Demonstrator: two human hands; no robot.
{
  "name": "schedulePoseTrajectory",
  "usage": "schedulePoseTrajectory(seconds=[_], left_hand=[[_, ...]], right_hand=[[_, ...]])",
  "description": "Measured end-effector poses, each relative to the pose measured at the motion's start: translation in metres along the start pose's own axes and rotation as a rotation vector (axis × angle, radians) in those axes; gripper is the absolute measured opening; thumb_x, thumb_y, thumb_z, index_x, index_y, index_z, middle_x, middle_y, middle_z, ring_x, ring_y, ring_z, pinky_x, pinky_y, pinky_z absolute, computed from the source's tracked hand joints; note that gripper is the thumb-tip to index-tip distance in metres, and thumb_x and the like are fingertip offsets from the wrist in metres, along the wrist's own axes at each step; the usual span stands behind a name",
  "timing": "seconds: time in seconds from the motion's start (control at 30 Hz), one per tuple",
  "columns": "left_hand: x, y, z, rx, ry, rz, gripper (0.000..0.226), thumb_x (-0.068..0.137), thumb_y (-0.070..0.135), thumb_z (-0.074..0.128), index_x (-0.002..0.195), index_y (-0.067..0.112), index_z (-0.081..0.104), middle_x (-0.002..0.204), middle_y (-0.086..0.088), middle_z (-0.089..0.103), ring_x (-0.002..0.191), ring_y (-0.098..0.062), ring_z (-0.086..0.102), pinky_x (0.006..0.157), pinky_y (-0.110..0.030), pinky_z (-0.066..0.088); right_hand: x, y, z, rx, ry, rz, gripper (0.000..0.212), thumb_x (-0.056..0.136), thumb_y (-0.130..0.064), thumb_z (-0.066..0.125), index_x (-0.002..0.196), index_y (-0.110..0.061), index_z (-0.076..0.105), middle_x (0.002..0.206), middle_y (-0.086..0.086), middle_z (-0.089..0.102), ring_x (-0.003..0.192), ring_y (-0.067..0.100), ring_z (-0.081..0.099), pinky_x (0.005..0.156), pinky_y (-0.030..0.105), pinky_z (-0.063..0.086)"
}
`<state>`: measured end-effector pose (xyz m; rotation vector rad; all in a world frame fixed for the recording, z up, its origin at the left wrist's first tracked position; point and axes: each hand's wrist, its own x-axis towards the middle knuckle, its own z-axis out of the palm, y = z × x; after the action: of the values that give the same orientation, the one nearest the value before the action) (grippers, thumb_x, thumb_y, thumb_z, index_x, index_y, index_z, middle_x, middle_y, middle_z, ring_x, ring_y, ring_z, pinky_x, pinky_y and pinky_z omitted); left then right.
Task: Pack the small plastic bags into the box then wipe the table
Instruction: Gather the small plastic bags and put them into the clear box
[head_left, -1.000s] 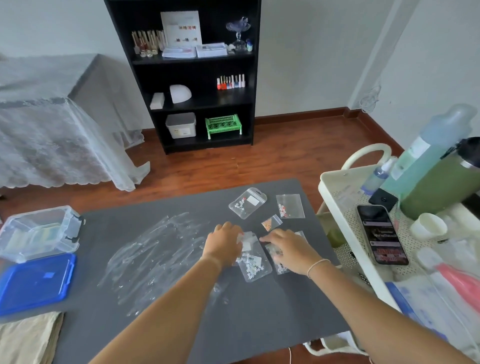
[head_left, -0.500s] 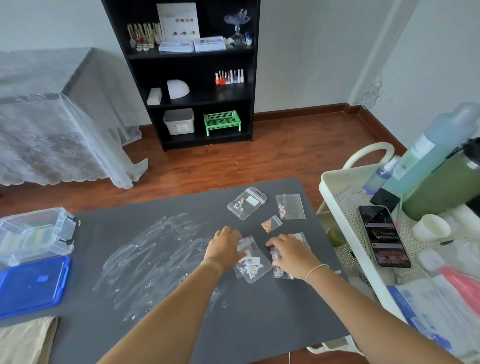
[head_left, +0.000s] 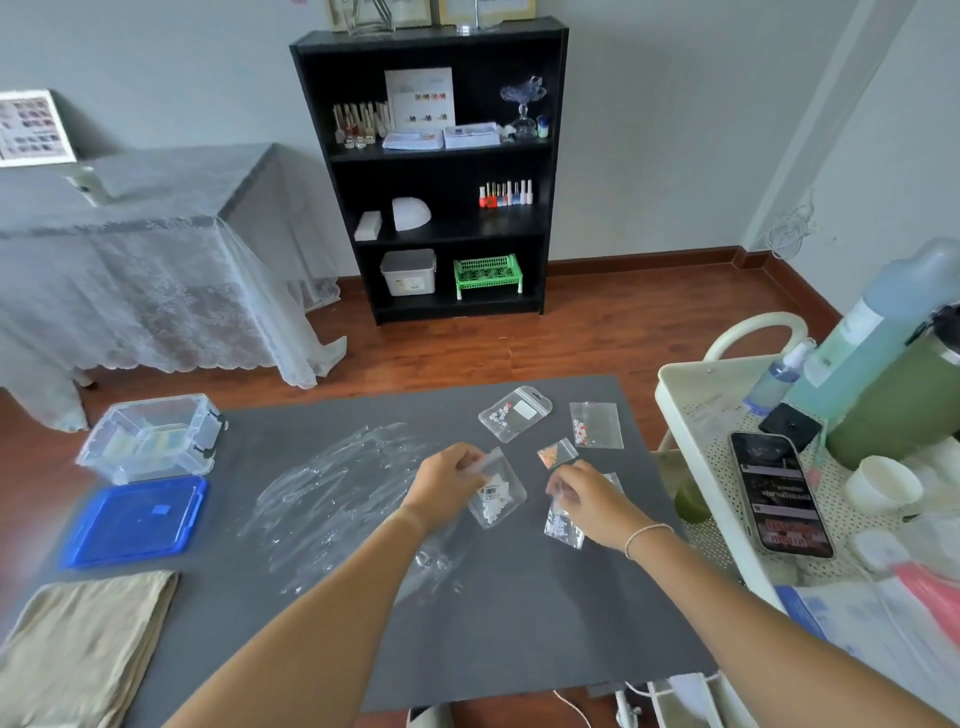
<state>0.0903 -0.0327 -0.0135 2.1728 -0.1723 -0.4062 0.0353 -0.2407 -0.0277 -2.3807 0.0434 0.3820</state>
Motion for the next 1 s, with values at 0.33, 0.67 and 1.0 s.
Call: schedulePoseTrajectory(seconds=[0.33,0.67,1.0], left_hand=[[-0.051,-0.007,-0.105,-0.178,0.319,-0.049,0.012,0.082,0.018,0.065,0.093,0.014,0.061,0.082,-0.003,0.058,0.068,-0.020,0.054,0.070,-0.038,0.053],[-0.047,-0.088,-0.250,-0.246,0.481,-0.093,0.013,0.084,0.003,0.059,0.095,0.009,0.055,0.078,-0.004,0.053,0.070,-0.022,0.055,0.064,-0.034,0.053],[-0.011,-0.180,-0.380,-0.147,0.435,-0.169,0.016,0.087,0.003,0.050,0.099,0.013,0.052,0.088,-0.005,0.053,0.071,-0.019,0.060,0.057,-0.024,0.051]], right_hand=[[0.014,-0.093,0.016,0.179,0.115,-0.148,0.021,0.088,-0.001,0.044,0.092,-0.012,0.061,0.102,0.010,0.060,0.089,0.025,0.054,0.075,0.034,0.045],[0.076,-0.223,0.082,0.300,0.179,-0.195,0.013,0.086,-0.012,0.054,0.076,-0.020,0.056,0.072,-0.011,0.057,0.072,0.022,0.056,0.064,0.032,0.045],[0.157,-0.339,0.164,0.384,0.211,-0.220,0.019,0.083,-0.012,0.058,0.071,-0.025,0.052,0.071,-0.010,0.056,0.071,0.012,0.052,0.061,0.024,0.041]])
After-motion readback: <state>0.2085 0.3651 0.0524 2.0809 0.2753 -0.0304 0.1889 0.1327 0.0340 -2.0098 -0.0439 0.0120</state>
